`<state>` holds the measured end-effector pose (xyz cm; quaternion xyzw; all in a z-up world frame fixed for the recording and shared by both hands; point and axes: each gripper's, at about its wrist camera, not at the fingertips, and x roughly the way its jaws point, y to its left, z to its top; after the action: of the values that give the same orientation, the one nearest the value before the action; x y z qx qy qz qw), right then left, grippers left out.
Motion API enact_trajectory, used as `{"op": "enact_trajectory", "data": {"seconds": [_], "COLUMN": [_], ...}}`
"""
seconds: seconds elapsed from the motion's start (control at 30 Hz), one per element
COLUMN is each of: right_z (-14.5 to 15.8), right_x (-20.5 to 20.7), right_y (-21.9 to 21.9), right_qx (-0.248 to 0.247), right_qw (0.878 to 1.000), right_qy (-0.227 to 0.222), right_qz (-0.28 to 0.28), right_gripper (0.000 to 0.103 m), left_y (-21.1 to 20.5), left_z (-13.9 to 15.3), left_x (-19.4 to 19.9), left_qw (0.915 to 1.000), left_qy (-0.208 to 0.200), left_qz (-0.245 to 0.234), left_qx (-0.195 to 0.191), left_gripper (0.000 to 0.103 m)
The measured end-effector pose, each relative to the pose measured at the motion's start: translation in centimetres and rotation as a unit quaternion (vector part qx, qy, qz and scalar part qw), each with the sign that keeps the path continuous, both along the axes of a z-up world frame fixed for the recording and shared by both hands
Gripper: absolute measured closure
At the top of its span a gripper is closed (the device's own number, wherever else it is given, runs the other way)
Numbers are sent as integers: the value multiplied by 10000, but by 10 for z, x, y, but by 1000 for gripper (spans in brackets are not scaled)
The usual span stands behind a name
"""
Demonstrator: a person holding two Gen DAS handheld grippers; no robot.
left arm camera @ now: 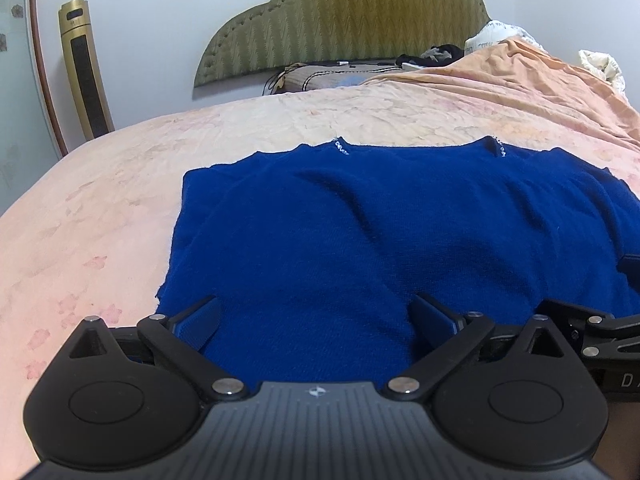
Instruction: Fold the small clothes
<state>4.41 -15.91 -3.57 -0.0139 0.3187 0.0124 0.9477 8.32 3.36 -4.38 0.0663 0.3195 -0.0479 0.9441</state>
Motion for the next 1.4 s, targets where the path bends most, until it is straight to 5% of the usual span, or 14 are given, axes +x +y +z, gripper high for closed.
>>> {"op": "enact_trajectory", "data": {"seconds": [0.37,0.5,0.97,1.4], "right_z": [6,1,-2,-3], "right_x": [-19,-17,-14,-14], "right_y": [-5,-10,-13,-16], "right_qx": [22,-37,154,274], "right_qw": [9990,9985,9990,9987], "right_qy": [-327,-35,54,49], "right_qz": [-299,-543,-411,-417], "right_gripper": [0,0,0,0], "left_y": [-17,-28,-28,-16], "left_z": [3,-1,-2,-1], "left_x": [-16,-15,-13,-11], "left_qw": [9962,9936,9938,9972], "left_qy": [-520,-480,-473,-338], "left_qz": [-523,-621,-526,-463], "left_qx": [467,808,855,488], "left_gripper": [0,0,0,0]}}
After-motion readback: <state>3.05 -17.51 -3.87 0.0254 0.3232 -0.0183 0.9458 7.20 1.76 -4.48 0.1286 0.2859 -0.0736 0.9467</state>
